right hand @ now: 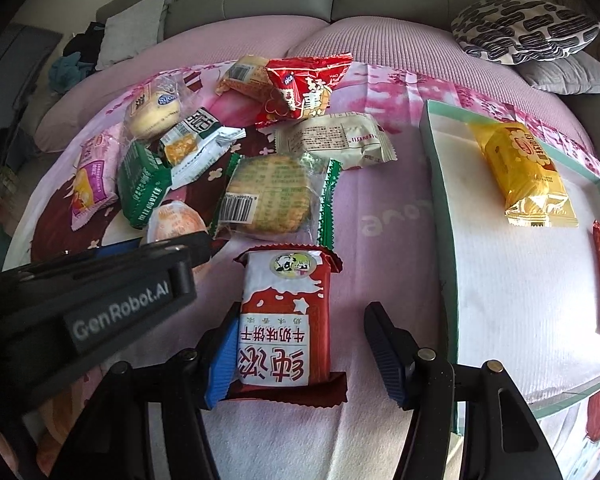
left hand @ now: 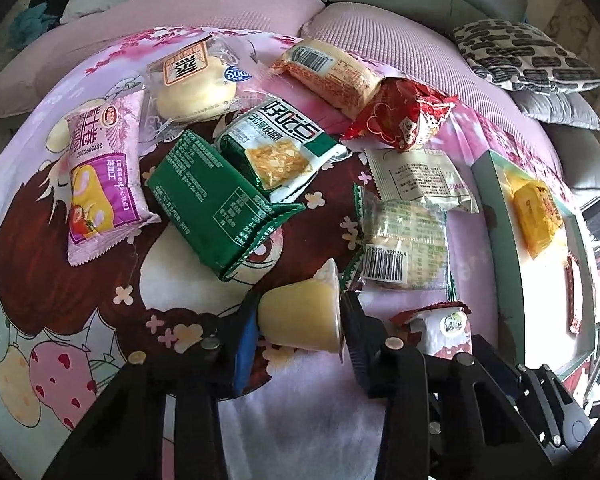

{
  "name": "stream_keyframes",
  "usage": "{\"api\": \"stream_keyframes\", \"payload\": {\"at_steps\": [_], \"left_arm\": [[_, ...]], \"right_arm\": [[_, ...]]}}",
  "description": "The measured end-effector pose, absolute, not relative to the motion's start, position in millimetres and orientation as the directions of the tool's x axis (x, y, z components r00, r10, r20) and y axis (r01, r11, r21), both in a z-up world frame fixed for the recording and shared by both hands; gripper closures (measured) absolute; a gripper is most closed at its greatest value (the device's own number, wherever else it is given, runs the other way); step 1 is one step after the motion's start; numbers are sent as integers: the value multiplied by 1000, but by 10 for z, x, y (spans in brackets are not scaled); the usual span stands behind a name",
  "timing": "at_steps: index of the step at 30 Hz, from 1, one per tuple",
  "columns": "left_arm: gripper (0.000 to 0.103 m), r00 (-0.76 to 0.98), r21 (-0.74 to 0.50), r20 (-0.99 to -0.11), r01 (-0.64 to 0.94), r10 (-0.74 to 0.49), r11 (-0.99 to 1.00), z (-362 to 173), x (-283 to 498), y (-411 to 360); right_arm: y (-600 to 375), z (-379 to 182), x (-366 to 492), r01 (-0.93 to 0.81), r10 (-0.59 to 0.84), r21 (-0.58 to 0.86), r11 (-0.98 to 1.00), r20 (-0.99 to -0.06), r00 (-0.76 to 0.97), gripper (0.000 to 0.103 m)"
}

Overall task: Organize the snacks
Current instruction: 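Grasp the yellow pudding cup with the left tool while the right tool grasps the red-white milk biscuit pack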

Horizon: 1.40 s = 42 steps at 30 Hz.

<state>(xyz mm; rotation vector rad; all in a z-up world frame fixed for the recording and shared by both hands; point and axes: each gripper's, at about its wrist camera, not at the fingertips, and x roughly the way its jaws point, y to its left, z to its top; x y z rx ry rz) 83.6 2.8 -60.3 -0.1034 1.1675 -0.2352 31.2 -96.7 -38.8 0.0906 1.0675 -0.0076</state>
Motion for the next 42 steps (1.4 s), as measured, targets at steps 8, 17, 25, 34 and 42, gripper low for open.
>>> {"api": "stream_keyframes", "payload": {"at_steps": [8, 17, 25, 34, 42], "left_arm": [[62, 373, -213, -896, 115, -241, 970, -586, 834, 66], [62, 380, -215, -894, 100, -237, 972, -576, 828, 66], [64, 391, -215, -890, 97, -235, 972, -524, 821, 75], [64, 419, -226, -875, 88, -241, 970, -366, 746, 78], [64, 455, -231, -857, 78, -241, 970, -143, 620, 118]], "right_arm": [[-1051, -371, 325, 84, 25, 75, 994, -873, 487, 60], [-1108, -331, 300, 99, 43, 106, 989, -866, 499, 61], [-1177, -212, 242, 117, 53, 135, 984, -845, 532, 62], [-1232, -51, 190, 122, 63, 160, 980, -820, 569, 62], [-1268, 88, 98, 126, 67, 175, 977, -801, 595, 62]]}}
